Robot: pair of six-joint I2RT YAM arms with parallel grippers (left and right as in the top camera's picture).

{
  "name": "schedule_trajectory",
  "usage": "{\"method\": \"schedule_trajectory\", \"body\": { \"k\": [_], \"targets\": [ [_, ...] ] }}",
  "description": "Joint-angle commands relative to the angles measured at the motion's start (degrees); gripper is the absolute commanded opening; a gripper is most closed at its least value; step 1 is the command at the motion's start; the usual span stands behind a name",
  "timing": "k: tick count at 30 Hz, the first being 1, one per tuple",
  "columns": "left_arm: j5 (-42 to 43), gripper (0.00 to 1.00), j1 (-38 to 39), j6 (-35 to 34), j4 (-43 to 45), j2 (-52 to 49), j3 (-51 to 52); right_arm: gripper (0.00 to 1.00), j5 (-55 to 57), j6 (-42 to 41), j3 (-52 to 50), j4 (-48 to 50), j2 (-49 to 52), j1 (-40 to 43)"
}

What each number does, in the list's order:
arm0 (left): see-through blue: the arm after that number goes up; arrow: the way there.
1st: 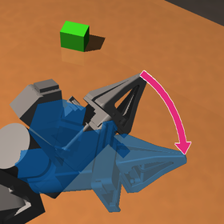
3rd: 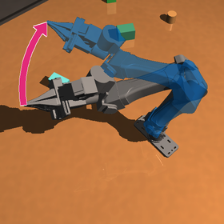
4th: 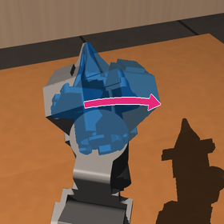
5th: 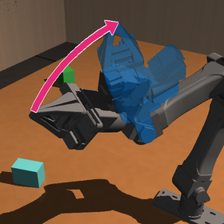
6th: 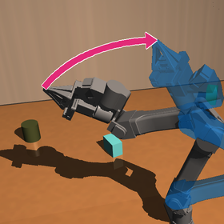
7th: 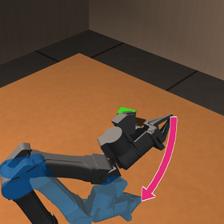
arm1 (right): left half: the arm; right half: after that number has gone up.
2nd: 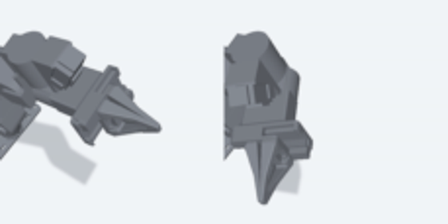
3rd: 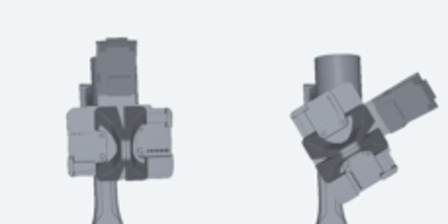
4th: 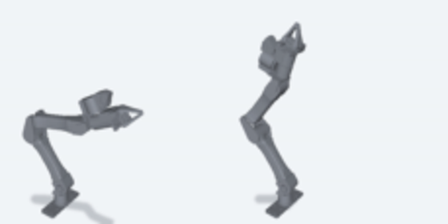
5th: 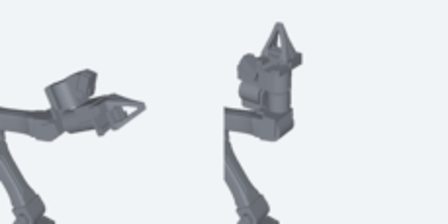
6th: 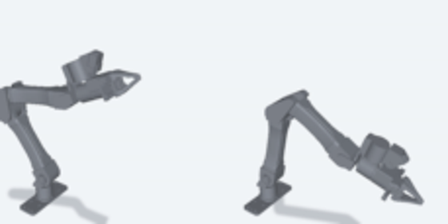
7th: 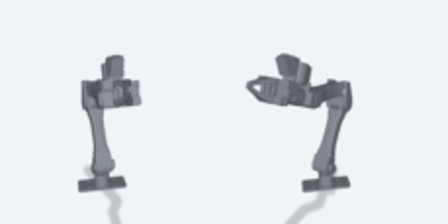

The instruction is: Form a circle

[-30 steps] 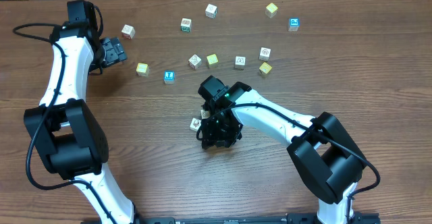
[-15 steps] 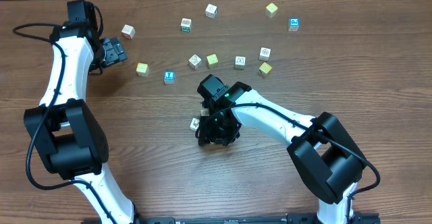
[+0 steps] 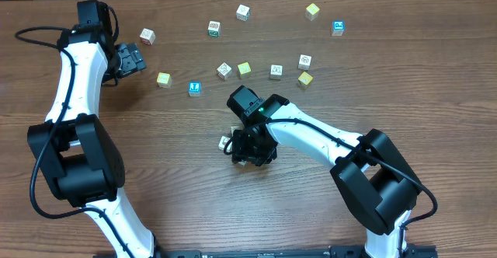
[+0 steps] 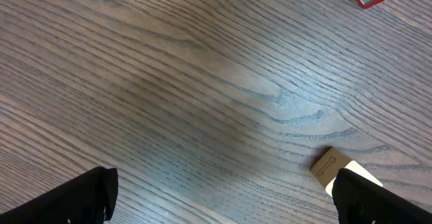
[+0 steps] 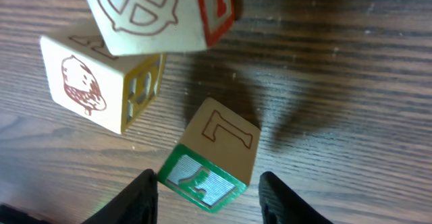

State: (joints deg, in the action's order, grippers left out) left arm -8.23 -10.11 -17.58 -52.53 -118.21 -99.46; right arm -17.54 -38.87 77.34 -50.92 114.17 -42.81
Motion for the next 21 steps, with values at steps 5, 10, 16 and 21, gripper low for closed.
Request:
{"method": "schedule_trajectory", "body": {
  "k": [5,10,16,21],
  "targets": [
    [-0.3,1.00,0.4,0.5,0.1,0.6,0.4,0.39,1.0,-0.8,0.0,1.2,0.4,-0.2],
    [-0.3,1.00,0.4,0.5,0.1,0.6,0.4,0.40,1.0,-0.8,0.0,1.1,0.4,-0.2],
    [-0.3,1.00,0.4,0.5,0.1,0.6,0.4,0.36,0.4,0.6,0.1,0.3,0.4,-0.2],
    [-0.3,1.00,0.4,0.5,0.1,0.6,0.4,0.36,-1.7,8.0,0.9,-1.2,0.4,-0.2]
  ]
}}
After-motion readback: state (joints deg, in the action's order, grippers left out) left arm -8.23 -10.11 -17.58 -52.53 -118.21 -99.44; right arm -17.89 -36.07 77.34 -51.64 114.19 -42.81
